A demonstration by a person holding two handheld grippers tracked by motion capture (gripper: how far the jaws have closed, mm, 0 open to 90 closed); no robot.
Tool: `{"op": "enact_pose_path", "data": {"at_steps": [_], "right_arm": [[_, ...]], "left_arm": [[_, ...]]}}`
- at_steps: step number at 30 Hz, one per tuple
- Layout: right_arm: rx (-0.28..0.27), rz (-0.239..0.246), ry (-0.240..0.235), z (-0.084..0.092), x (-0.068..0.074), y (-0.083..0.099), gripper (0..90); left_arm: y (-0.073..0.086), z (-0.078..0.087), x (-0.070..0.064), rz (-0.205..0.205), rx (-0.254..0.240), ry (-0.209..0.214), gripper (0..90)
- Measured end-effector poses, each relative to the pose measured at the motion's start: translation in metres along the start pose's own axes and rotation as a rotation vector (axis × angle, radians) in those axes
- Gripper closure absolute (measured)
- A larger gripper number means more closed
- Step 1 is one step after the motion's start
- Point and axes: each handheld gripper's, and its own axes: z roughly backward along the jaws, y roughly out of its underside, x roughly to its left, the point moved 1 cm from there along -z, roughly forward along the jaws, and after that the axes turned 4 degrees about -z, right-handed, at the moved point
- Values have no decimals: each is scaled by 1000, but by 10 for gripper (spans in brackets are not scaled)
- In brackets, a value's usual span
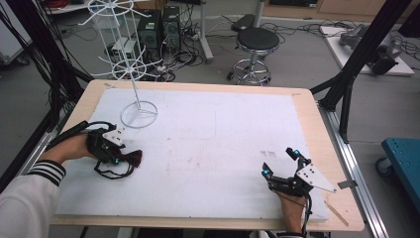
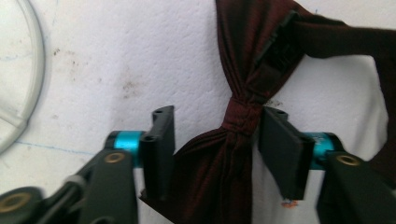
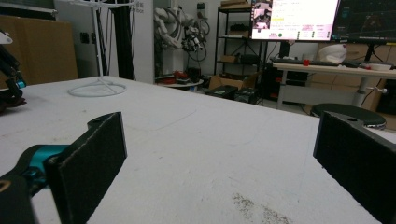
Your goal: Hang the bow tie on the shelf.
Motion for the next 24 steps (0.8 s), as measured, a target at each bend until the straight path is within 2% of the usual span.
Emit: {"op": "enact_pose_path", "data": {"at_steps": [4, 6, 9, 16, 17, 21, 24], "right_arm": [[1, 0, -1, 0, 0, 0, 19], [-2, 1, 0, 0, 0, 0, 19], [1, -2, -1, 0, 0, 0, 19], [-1, -3, 0, 0, 0, 0, 19], [0, -1, 0, 0, 0, 0, 19], [-1, 2, -1, 0, 0, 0, 19], [-1, 2, -2, 0, 0, 0, 19]], "left_arm": [[0, 0, -2, 2, -4, 10, 621], [-1, 1, -3, -11, -1, 17, 692], [-2, 3, -6, 11, 12, 8, 751], [-4, 4, -7, 42, 18, 5, 754], [-5, 5, -7, 38, 22, -15, 754], [-7, 7, -7, 36, 9, -33, 754], [-9, 12, -9, 54, -15, -67, 754]]}}
